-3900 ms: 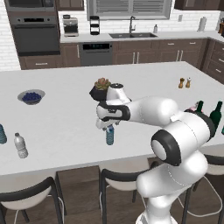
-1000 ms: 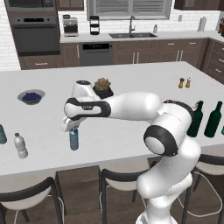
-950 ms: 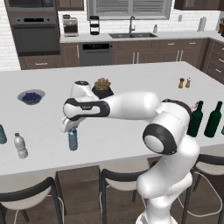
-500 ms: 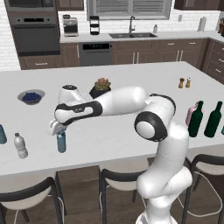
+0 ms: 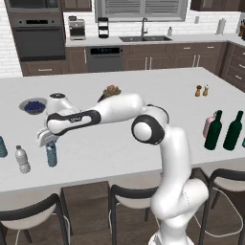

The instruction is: Move the plastic bottles in the middle to the plastics group, and the glass bottles in the middle to the glass group.

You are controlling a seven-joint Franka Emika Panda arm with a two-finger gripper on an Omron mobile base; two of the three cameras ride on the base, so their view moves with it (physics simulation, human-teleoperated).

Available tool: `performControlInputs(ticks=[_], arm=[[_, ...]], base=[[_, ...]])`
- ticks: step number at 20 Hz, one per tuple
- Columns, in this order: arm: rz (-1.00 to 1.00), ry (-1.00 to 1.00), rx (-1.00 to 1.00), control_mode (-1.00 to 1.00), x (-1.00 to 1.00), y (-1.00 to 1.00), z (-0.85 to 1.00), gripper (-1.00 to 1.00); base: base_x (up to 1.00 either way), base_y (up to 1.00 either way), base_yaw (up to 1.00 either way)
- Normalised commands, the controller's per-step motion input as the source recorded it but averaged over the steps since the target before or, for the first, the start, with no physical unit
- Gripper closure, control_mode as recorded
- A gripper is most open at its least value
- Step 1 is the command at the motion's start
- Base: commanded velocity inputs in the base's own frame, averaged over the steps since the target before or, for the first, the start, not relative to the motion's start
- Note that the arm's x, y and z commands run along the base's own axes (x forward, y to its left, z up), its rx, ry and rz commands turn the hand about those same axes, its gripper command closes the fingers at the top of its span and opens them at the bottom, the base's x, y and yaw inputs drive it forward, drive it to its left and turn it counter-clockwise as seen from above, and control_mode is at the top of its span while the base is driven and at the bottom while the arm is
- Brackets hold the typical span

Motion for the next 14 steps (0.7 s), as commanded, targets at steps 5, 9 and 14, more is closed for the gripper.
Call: performControlInputs(ticks=[5,9,14], arm=[[0.0,0.0,-0.01,-1.0,0.1,0.28,-0.14,1.0],[0.0,-0.03,0.0,-1.0,0.04,0.24,-0.31,1.0],[0.0,-0.16,0.0,-1.0,0.0,0.04,-0.88,1.0]], base=[[0.0,0.0,0.0],[0.0,0.0,0.0],[0.0,0.0,0.0]])
